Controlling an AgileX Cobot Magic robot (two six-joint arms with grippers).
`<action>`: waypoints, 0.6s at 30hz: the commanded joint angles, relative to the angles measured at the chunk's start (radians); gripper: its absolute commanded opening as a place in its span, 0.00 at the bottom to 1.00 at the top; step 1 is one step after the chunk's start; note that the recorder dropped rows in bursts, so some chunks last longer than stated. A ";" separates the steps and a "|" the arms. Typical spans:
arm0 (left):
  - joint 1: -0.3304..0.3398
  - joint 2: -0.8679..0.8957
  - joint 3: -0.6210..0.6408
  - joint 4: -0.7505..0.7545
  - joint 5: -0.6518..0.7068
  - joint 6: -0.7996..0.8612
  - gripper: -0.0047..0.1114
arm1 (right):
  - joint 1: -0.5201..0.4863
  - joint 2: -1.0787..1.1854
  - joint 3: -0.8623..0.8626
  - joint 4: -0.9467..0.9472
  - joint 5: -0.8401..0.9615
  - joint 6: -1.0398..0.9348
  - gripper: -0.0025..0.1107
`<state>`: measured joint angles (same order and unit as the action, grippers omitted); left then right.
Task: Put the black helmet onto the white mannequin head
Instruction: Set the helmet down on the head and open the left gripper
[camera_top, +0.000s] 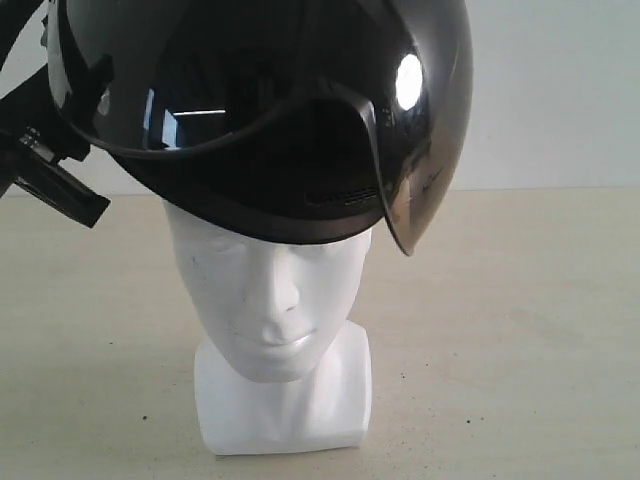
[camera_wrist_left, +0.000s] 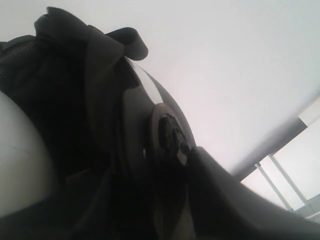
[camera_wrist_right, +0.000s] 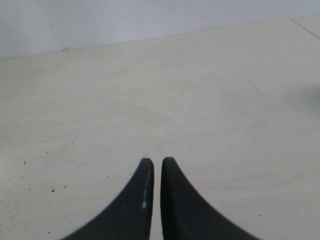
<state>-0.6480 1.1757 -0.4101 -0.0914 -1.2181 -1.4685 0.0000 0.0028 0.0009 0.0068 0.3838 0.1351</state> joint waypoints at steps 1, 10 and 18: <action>0.015 -0.011 0.016 -0.113 0.065 0.099 0.08 | 0.000 -0.003 -0.001 -0.001 -0.004 -0.002 0.08; 0.015 -0.011 0.076 -0.208 0.067 0.151 0.08 | 0.000 -0.003 -0.001 -0.001 -0.004 -0.002 0.08; 0.021 -0.011 0.096 -0.208 0.087 0.181 0.08 | 0.000 -0.003 -0.001 -0.001 -0.004 -0.002 0.08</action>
<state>-0.6480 1.1757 -0.3320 -0.1865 -1.1345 -1.4073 0.0000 0.0028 0.0009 0.0068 0.3838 0.1351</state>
